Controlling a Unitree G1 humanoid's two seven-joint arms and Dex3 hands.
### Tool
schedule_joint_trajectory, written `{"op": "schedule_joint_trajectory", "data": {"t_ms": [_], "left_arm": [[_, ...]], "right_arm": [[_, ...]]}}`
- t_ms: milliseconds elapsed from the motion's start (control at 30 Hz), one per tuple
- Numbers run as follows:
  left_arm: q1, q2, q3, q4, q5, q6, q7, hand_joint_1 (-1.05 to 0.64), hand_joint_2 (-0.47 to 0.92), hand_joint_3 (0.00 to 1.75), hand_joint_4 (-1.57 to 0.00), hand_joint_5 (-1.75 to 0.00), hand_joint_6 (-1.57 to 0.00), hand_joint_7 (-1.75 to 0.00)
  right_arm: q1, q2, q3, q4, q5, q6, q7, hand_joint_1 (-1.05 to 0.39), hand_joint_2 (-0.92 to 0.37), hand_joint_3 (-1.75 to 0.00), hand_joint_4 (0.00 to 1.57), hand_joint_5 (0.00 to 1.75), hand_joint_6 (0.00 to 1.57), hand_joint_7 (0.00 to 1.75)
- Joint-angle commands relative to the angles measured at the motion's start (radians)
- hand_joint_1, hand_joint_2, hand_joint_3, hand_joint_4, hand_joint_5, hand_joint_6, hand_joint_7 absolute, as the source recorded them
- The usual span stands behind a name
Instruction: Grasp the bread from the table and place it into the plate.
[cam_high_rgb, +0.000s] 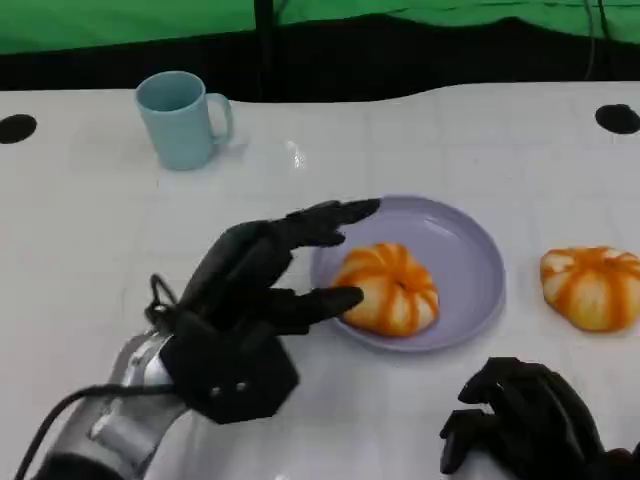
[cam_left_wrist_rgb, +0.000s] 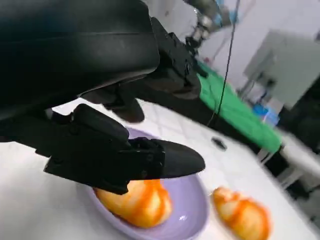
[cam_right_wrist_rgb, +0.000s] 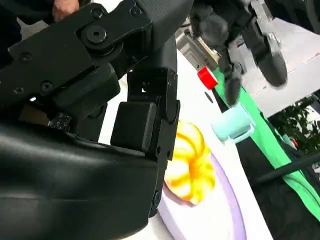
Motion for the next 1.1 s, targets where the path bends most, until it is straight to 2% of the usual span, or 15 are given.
{"op": "schedule_joint_trajectory", "data": {"t_ms": [33, 67, 133, 167, 300, 333, 400, 567, 700, 867, 1100], "left_arm": [[0.116, -0.025, 0.058, -0.087, -0.264, -0.002, -0.185, -0.55, 0.92, 0.38, -0.6, -1.51, -0.69, -0.56], [0.141, -0.032, 0.069, -0.109, -0.31, 0.012, -0.216, -0.55, 0.92, 0.37, -0.57, -1.64, -0.64, -0.82], [0.198, -0.052, 0.092, -0.162, -0.418, 0.062, -0.281, -0.55, 0.92, 0.36, -0.55, -1.72, -0.55, -1.12], [0.223, -0.061, 0.102, -0.188, -0.466, 0.093, -0.311, -0.57, 0.92, 0.36, -0.57, -1.73, -0.49, -1.33], [0.309, -0.085, 0.137, -0.295, -0.618, 0.247, -0.397, -0.61, 0.92, 0.37, -0.58, -1.75, -0.44, -1.52], [0.327, -0.089, 0.147, -0.303, -0.653, 0.271, -0.429, -0.6, 0.92, 0.38, -0.58, -1.75, -0.44, -1.53], [0.349, -0.098, 0.165, -0.308, -0.696, 0.301, -0.477, -0.61, 0.92, 0.38, -0.61, -1.75, -0.41, -1.68], [0.384, -0.125, 0.215, -0.314, -0.761, 0.364, -0.548, -0.67, 0.92, 0.34, -0.71, -1.75, -0.5, -1.74], [0.41, -0.141, 0.275, -0.29, -0.889, 0.478, -0.66, -0.72, 0.92, 0.28, -0.77, -1.75, -0.55, -1.75], [0.428, -0.165, 0.318, -0.286, -0.917, 0.551, -0.692, -0.72, 0.92, 0.24, -0.8, -1.75, -0.6, -1.75], [0.444, -0.18, 0.345, -0.286, -0.911, 0.605, -0.709, -0.7, 0.92, 0.27, -0.85, -1.75, -0.65, -1.75]], "right_arm": [[0.005, -0.007, -0.004, -0.009, 0.005, -0.001, -0.004, -1.04, -0.72, 0.0, 1.57, 0.76, 1.57, 0.39], [0.006, -0.007, -0.003, -0.011, 0.003, -0.002, -0.005, -1.04, -0.72, 0.0, 1.57, 0.76, 1.57, 0.39], [0.007, -0.007, -0.002, -0.01, 0.002, -0.003, -0.003, -1.05, -0.72, 0.0, 1.57, 0.76, 1.57, 0.39], [0.006, -0.006, -0.002, -0.009, 0.004, -0.002, -0.001, -1.05, -0.72, 0.0, 1.57, 0.76, 1.57, 0.39], [0.01, -0.002, -0.002, -0.017, 0.004, 0.006, -0.013, -1.05, -0.72, 0.0, 1.57, 0.77, 1.57, 0.39], [0.013, -0.002, 0.0, -0.022, 0.002, 0.008, -0.017, -1.05, -0.72, 0.0, 1.57, 0.77, 1.57, 0.39], [0.017, -0.001, 0.002, -0.033, 0.001, 0.015, -0.024, -1.05, -0.72, 0.0, 1.57, 0.77, 1.57, 0.4], [0.023, 0.003, 0.002, -0.05, 0.01, 0.034, -0.034, -1.04, -0.71, 0.0, 1.57, 0.77, 1.57, 0.4], [0.022, -0.002, 0.004, -0.048, 0.006, 0.029, -0.026, -1.04, -0.72, 0.0, 1.56, 0.77, 1.57, 0.39], [0.024, 0.0, 0.005, -0.052, 0.007, 0.027, -0.025, -1.03, -0.72, 0.0, 1.56, 0.77, 1.57, 0.38], [0.023, 0.002, 0.007, -0.053, 0.007, 0.026, -0.022, -1.02, -0.72, 0.0, 1.56, 0.78, 1.57, 0.37]]}}
